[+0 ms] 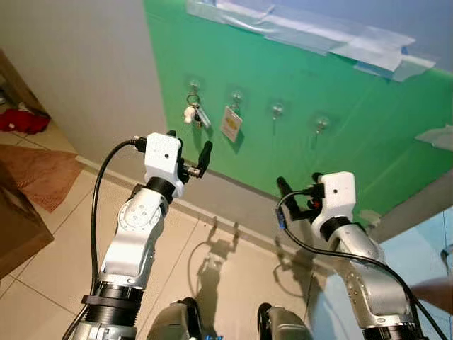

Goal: Hang keys on a hook

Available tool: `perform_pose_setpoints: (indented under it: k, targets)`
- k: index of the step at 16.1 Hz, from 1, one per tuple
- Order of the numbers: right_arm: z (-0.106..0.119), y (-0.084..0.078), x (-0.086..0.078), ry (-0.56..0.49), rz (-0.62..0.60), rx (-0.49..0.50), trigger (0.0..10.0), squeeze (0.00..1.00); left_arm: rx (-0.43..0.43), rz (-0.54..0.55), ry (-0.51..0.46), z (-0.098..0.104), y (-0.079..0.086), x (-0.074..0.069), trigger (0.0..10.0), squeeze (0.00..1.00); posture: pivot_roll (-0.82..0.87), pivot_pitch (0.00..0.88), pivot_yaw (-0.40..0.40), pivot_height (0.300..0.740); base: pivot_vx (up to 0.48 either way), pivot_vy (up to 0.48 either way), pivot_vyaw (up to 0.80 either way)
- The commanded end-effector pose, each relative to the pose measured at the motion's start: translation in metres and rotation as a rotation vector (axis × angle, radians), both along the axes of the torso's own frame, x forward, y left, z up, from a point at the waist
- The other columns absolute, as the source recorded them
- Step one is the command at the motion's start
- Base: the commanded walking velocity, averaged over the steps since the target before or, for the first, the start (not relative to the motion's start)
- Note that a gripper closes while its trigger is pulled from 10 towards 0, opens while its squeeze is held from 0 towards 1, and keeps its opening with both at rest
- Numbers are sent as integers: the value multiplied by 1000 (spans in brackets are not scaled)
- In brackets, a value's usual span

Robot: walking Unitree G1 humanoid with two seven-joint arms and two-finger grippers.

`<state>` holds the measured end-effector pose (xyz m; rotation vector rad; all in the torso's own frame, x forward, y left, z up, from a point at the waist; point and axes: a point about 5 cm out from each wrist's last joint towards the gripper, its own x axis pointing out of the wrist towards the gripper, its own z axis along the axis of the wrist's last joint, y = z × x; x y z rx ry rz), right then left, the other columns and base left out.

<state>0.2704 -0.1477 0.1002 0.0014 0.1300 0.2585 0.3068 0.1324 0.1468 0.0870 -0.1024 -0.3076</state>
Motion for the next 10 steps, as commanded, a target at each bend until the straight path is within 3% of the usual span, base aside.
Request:
perform_pose_setpoints:
  k: [1,10]
  targets:
    - [-2,1,-1,1,13,14,10000,0,0,-24,-1,4,-4,-3,10000,0,-133,101,-11,740,0,476,0]
    - [-11,5,-11,29,10,35,10000,8,1,-95,42,5,-13,-6,10000,0,-154,118,15,740,0,444,0]
